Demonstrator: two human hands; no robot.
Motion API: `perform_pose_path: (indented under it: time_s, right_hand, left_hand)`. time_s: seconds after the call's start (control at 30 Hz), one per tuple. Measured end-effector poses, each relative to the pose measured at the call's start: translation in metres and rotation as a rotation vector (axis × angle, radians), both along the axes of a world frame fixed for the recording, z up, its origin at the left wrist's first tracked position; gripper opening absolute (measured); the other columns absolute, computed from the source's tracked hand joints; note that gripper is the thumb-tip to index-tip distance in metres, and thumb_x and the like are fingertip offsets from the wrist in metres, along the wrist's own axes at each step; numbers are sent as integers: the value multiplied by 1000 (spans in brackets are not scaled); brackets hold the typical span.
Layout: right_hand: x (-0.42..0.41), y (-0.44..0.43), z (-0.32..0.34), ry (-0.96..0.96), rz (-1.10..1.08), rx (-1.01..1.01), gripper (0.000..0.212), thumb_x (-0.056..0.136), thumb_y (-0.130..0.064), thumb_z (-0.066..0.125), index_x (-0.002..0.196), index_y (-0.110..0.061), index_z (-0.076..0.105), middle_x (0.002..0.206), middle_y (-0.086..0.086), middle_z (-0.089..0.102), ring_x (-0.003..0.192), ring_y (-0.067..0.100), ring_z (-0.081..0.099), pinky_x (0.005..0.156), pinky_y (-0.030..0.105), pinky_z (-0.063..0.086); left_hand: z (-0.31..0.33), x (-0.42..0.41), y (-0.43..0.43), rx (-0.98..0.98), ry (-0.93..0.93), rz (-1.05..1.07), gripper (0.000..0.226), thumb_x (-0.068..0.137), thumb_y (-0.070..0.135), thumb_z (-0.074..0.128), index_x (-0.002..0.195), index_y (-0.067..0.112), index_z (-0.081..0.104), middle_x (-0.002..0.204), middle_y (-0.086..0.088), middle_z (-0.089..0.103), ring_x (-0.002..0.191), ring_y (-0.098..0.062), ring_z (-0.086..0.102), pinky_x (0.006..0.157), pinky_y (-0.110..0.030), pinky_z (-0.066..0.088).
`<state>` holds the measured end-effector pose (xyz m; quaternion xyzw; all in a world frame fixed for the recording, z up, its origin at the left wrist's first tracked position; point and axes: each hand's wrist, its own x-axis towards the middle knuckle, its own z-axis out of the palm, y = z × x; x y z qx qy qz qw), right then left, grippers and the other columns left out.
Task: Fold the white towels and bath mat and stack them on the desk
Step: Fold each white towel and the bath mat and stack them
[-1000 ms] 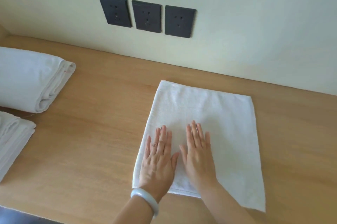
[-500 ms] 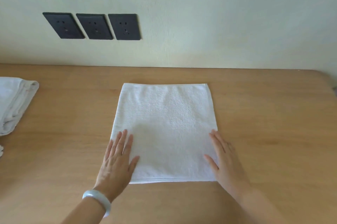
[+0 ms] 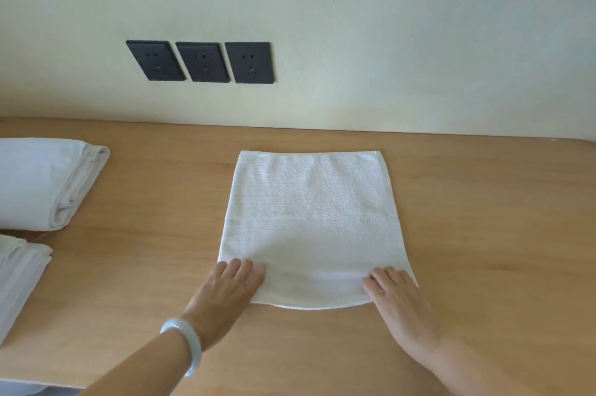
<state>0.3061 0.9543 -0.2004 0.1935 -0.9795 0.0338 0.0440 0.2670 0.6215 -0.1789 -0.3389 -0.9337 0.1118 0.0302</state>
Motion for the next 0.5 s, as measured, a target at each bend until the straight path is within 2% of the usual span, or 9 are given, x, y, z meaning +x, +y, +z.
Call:
perform_pose_path:
  time_s: [0.1, 0.17, 0.2, 0.27, 0.3, 0.37, 0.43, 0.5]
  right_hand:
    - [-10, 5, 10, -119, -80, -102, 48, 46, 17, 67, 75, -20, 57, 77, -9, 48, 65, 13, 48, 53, 18, 33]
    - [-17, 13, 21, -270, -136, -150, 43, 59, 14, 61, 73, -27, 55, 75, -15, 46, 66, 8, 49, 50, 16, 31]
    - [-21, 19, 30, -368, -156, -165, 41, 67, 10, 53, 70, -32, 50, 72, -15, 45, 66, 5, 46, 54, 18, 32]
    - [-27, 33, 52, -703, -141, -202, 35, 72, 4, 42, 62, -30, 42, 61, -10, 39, 58, 5, 37, 55, 22, 27]
    - [-31, 39, 66, -868, -103, -236, 35, 71, 3, 39, 59, -29, 42, 57, -10, 38, 55, 5, 34, 54, 23, 24]
    - [-36, 47, 94, -1136, -26, -351, 37, 70, 2, 39, 60, -32, 50, 58, -14, 42, 59, 0, 35, 59, 22, 26]
    - [-43, 49, 110, -1253, -17, -532, 34, 75, 2, 44, 70, -27, 61, 67, -14, 54, 67, 3, 48, 65, 23, 33]
    - [-52, 51, 107, -1178, -188, -753, 31, 83, 7, 50, 85, -16, 71, 82, -6, 71, 77, 7, 62, 73, 21, 42]
  left_hand:
    - [6, -5, -1, 78, -94, 108, 50, 51, -10, 48, 93, 15, 59, 76, 0, 53, 61, -21, 52, 52, -31, 48]
    - [13, -5, -5, 201, -276, 204, 52, 49, -7, 68, 90, 23, 56, 77, 6, 55, 63, -17, 57, 54, -29, 51]
    - [19, -6, -9, 266, -386, 281, 47, 61, -2, 69, 95, 27, 56, 82, 10, 58, 70, -14, 59, 61, -27, 52]
    - [31, -6, -23, 316, -604, 362, 31, 85, 11, 51, 106, 33, 55, 91, 14, 59, 80, -7, 56, 74, -20, 45]
    - [42, -7, -30, 313, -729, 332, 26, 89, 16, 46, 103, 37, 54, 89, 14, 59, 78, -5, 52, 74, -18, 41]
    - [64, -13, -39, 329, -917, 285, 20, 90, 19, 48, 89, 39, 53, 85, 11, 60, 76, -4, 51, 72, -14, 38]
    - [77, -25, -50, 449, -1034, 349, 21, 91, 15, 53, 82, 33, 59, 81, 13, 60, 76, 0, 52, 71, -12, 37]
    - [78, -36, -51, 711, -1086, 486, 11, 90, 16, 58, 83, 22, 65, 76, 11, 58, 73, 0, 51, 69, -16, 38]
